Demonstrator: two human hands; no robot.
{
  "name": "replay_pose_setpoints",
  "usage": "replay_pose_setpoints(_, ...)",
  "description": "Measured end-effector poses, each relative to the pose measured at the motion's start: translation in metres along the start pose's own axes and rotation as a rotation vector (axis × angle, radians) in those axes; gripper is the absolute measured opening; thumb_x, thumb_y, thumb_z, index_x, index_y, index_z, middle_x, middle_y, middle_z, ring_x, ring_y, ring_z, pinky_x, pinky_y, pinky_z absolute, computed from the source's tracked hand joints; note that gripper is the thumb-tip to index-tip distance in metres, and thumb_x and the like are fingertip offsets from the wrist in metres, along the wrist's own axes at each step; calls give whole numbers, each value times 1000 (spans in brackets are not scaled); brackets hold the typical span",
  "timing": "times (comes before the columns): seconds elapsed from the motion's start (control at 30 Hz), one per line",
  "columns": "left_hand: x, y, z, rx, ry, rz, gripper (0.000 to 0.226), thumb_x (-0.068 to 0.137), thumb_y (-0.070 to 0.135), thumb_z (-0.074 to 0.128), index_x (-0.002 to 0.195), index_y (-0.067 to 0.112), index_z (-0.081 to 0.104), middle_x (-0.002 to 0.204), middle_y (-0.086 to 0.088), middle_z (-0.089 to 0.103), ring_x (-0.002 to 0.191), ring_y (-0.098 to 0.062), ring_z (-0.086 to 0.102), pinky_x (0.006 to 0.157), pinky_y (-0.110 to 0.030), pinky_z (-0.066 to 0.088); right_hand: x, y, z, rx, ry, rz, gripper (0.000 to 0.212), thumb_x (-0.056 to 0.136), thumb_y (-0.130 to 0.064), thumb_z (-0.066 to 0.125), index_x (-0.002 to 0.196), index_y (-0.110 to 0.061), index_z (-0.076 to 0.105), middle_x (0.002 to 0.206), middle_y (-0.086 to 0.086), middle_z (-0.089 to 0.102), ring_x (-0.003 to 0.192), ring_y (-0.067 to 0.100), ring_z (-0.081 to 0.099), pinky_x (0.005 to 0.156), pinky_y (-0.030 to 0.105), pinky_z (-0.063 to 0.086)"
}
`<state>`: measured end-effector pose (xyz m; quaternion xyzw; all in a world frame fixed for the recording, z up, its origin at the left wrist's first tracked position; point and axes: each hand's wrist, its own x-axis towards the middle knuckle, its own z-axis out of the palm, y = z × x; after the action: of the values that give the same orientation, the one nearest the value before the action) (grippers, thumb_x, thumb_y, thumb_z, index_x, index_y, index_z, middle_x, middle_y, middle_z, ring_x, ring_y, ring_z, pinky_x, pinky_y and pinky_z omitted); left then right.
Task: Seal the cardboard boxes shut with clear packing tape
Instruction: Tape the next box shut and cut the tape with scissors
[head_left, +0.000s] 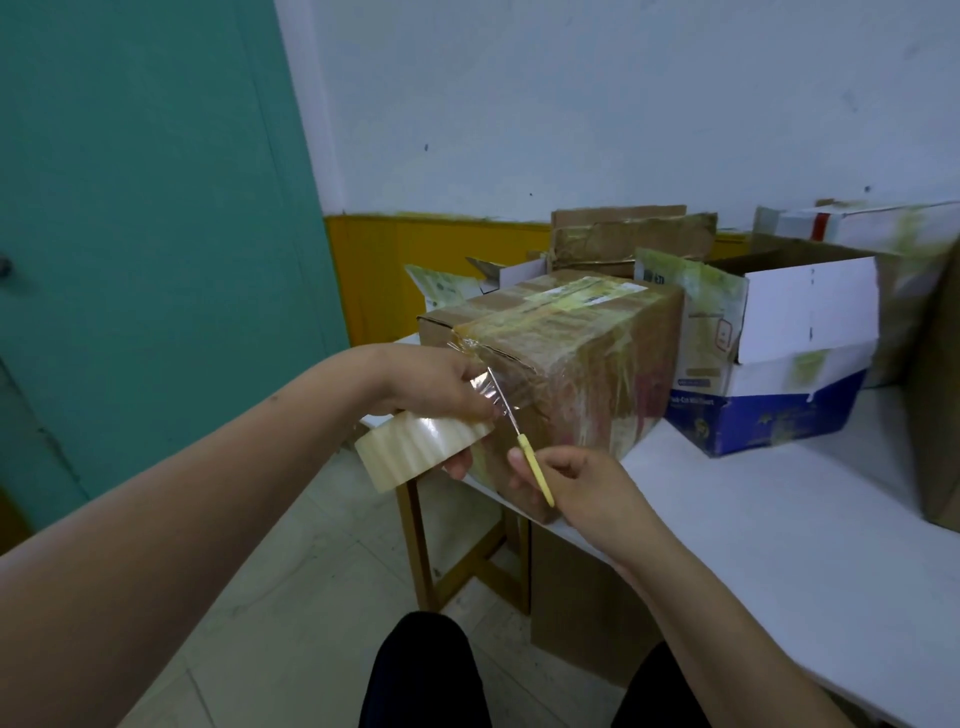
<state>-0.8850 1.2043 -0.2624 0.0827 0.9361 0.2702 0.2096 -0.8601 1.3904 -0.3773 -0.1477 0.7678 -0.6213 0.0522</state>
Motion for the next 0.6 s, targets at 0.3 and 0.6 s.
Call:
replay_pose_setpoints(0.3, -13, -22, 3, -89, -6, -70, 12, 103, 15, 55, 110, 9, 63, 93, -24, 75, 72, -32, 75, 60, -31, 58, -11, 24, 3, -195, -43, 1, 12, 90, -45, 66, 90, -41, 77, 84, 7, 69, 69, 10, 58, 62, 23, 44)
replay_pose_setpoints(0.6, -23, -29, 25, -373, 158, 40, 18, 104, 21, 56, 114, 6, 60, 100, -32, 71, 78, -34, 73, 67, -35, 60, -42, 49, -87, -891, 4, 12, 16, 100, -29, 54, 98, -18, 66, 96, 6, 63, 93, 25, 61, 81, 32, 43)
